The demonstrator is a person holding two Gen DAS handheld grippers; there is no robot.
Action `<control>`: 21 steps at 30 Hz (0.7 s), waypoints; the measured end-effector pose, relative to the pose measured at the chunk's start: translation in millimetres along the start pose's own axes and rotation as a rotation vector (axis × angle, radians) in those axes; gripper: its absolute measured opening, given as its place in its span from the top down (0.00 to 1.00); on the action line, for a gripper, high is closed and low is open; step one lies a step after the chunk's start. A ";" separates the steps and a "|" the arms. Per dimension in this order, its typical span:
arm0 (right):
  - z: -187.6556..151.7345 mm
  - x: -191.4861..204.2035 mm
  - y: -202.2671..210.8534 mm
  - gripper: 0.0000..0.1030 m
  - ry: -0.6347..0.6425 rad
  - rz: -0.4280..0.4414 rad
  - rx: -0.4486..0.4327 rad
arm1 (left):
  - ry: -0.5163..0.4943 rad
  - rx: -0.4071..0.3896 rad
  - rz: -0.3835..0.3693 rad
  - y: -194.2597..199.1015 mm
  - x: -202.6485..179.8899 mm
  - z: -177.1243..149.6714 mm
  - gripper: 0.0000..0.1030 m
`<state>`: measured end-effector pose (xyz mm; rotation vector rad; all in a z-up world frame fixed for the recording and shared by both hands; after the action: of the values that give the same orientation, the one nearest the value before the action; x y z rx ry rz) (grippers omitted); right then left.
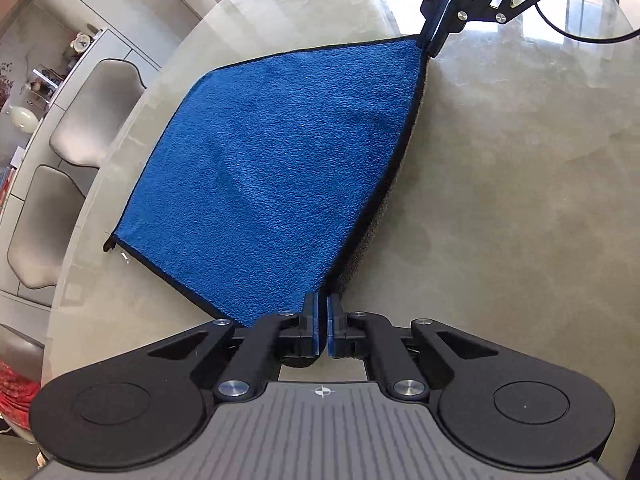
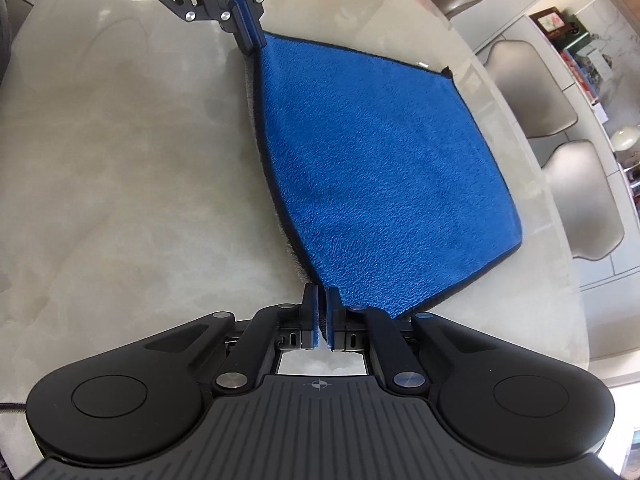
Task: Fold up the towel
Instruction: 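Lift the grasped edge and fold it over onto the opposite edge with both grippers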
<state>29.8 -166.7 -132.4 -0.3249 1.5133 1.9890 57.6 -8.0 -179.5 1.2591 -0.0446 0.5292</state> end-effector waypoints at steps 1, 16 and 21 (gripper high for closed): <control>-0.5 -0.5 -0.6 0.96 -0.004 -0.013 -0.007 | -0.002 0.002 -0.003 -1.2 0.0 -0.2 0.97; -3.5 3.0 -15.5 0.85 0.036 0.018 0.026 | 0.028 0.009 -0.036 -8.6 10.8 -1.1 0.97; -4.7 1.7 -15.3 0.96 0.021 0.038 0.026 | 0.023 0.017 -0.055 -9.3 11.7 -1.2 0.97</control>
<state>36.9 -168.2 -146.7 -0.3084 1.5683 1.9994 71.3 -4.6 -184.5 1.2674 0.0143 0.4977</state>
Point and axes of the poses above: each gripper's, at about its wrist camera, not at the fingertips, and y roughly against the way its jaws point, x to its left, z to its top, the point moved 3 cm from there along -y, roughly the way its jaws point, and after that the axes turned 8 degrees about -z, right-handed, at the moved point
